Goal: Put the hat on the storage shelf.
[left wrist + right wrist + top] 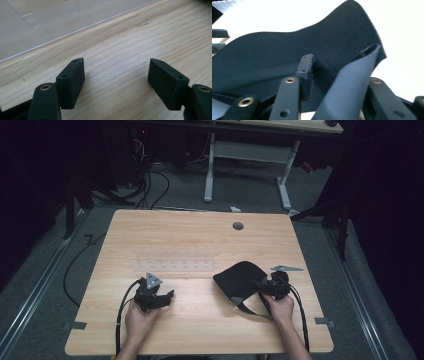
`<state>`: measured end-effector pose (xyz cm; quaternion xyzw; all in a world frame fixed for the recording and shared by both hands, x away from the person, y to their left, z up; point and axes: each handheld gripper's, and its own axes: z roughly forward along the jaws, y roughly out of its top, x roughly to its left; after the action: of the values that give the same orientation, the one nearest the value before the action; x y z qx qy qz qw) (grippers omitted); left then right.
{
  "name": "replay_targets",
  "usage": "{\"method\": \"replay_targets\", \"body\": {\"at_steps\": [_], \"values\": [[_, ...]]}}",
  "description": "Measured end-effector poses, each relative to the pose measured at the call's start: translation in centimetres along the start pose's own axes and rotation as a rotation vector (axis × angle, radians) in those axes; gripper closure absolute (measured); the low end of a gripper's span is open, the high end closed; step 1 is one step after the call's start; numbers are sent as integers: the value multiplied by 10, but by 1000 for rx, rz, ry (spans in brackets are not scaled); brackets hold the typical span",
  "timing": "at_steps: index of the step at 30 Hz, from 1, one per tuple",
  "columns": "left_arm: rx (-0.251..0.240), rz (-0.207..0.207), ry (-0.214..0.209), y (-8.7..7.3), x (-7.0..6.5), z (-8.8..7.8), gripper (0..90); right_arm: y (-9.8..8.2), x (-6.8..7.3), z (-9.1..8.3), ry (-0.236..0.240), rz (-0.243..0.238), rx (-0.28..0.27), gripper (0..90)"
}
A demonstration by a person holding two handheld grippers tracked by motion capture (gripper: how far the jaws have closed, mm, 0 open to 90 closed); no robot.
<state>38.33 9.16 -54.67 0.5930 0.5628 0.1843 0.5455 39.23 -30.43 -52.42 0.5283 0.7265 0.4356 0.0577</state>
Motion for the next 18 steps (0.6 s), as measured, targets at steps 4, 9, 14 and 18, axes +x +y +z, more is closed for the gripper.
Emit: {"method": "replay_targets", "body": {"at_steps": [4,9,14,18], "values": [[0,0,0,0,0,0,302,0,1,-2,28,-12,2,732],[0,0,1,0,0,0,302,-2,-1,-6,77,-13,-24,812],[0,0,1,0,0,0,302,-4,-3,-9,97,-4,-27,834],[2,-1,0,0,0,0,302,-3,-1,-11,109,-7,-31,844]]}}
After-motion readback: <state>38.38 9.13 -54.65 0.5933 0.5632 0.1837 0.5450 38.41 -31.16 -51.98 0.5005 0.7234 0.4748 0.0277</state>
